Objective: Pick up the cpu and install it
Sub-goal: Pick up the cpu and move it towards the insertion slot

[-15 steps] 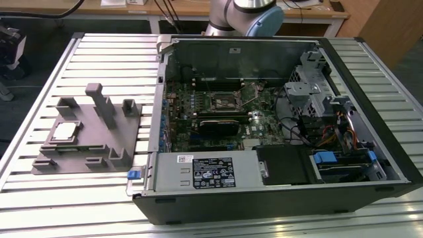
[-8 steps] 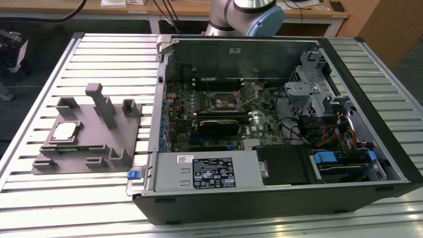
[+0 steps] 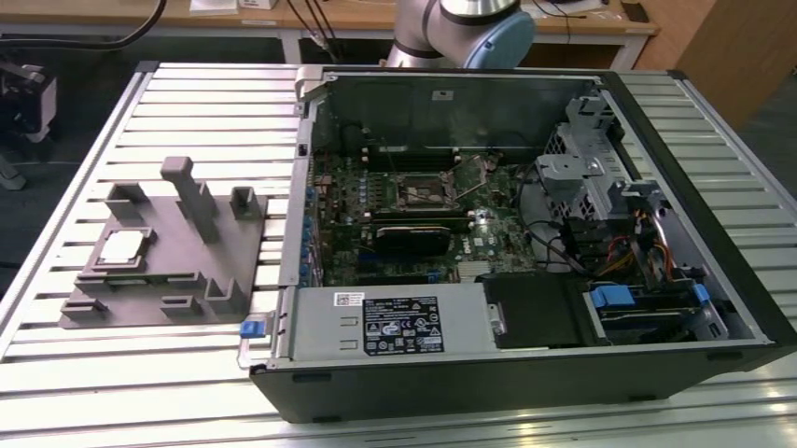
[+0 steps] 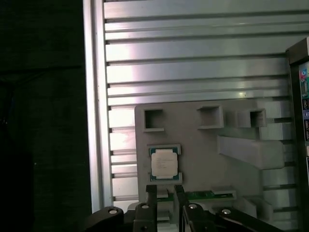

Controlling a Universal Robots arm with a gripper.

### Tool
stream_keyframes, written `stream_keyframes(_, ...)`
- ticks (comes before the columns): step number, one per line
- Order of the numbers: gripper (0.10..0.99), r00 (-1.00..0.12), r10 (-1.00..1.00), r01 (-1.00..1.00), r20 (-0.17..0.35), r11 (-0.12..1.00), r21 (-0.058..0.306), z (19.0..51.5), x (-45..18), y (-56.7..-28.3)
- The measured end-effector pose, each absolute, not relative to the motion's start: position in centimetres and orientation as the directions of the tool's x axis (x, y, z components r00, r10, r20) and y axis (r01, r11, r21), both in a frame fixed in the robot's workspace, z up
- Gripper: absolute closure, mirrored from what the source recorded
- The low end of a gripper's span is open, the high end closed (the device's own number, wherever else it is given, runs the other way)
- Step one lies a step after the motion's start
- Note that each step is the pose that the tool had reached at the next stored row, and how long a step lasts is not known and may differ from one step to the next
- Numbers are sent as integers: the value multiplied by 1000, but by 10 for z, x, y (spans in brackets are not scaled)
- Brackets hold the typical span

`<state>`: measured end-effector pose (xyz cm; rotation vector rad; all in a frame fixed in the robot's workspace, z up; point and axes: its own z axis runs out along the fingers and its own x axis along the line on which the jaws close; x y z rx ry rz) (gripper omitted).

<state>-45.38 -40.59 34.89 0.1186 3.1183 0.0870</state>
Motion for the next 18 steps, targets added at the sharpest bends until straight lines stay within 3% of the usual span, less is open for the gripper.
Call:
stream_keyframes(9,498,-997,70,69,-18,996,57,339,-454,-409)
stream_keyframes(18,498,-997,70,69,-15,996,57,327,-454,-409)
